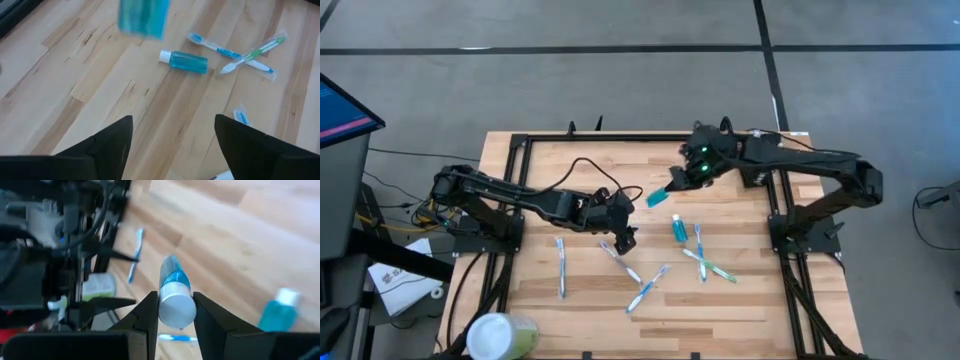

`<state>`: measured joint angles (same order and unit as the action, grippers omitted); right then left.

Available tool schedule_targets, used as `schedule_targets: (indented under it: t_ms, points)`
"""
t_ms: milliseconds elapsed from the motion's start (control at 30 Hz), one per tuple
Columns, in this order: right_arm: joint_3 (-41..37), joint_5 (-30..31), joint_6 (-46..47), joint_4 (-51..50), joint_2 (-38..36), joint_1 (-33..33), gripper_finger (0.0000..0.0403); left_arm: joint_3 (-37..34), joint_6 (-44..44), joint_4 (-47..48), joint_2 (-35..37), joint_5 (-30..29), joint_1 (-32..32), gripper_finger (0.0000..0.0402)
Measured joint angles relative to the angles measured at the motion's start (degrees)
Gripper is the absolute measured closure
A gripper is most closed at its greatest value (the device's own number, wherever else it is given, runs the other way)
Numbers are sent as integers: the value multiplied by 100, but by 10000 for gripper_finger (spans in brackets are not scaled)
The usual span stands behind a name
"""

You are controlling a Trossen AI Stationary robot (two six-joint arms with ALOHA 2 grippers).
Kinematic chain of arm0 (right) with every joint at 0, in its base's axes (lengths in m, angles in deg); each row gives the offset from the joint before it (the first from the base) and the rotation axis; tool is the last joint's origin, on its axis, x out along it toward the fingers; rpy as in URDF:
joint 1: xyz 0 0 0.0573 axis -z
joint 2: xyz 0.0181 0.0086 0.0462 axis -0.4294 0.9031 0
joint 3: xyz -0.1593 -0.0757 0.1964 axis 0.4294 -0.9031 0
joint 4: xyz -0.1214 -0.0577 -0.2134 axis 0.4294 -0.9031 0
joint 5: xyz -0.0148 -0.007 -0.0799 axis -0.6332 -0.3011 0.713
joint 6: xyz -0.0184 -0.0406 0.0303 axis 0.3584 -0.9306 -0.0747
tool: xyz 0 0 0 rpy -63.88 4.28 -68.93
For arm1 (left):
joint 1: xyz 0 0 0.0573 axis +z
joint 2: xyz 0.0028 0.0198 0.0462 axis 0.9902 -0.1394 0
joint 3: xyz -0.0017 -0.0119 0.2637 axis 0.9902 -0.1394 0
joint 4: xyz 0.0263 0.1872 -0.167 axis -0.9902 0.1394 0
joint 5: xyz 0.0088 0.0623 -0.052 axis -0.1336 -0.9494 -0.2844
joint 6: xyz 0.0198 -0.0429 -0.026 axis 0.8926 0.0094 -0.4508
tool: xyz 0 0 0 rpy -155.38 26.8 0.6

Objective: Pick & Place toothbrushing station
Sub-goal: Put the left blue mouthwash into the middle section of wire organizer

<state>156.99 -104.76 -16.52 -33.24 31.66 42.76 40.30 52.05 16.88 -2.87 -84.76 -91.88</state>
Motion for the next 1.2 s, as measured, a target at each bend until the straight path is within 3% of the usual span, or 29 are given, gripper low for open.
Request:
schedule_targets:
  t_ms: [533, 900, 1200]
  points:
    - [2, 614, -1005, -1993, -1437, 1761, 312, 0, -13, -13, 0, 12, 0, 155]
    - [5, 1488, -1536, -3260, -1693, 2573, 312, 0, -12, -24, 0, 13, 0, 160]
    - [474, 2733, -1468, -4610, -1715, 3043, 312, 0, -11, -24, 0, 14, 0, 161]
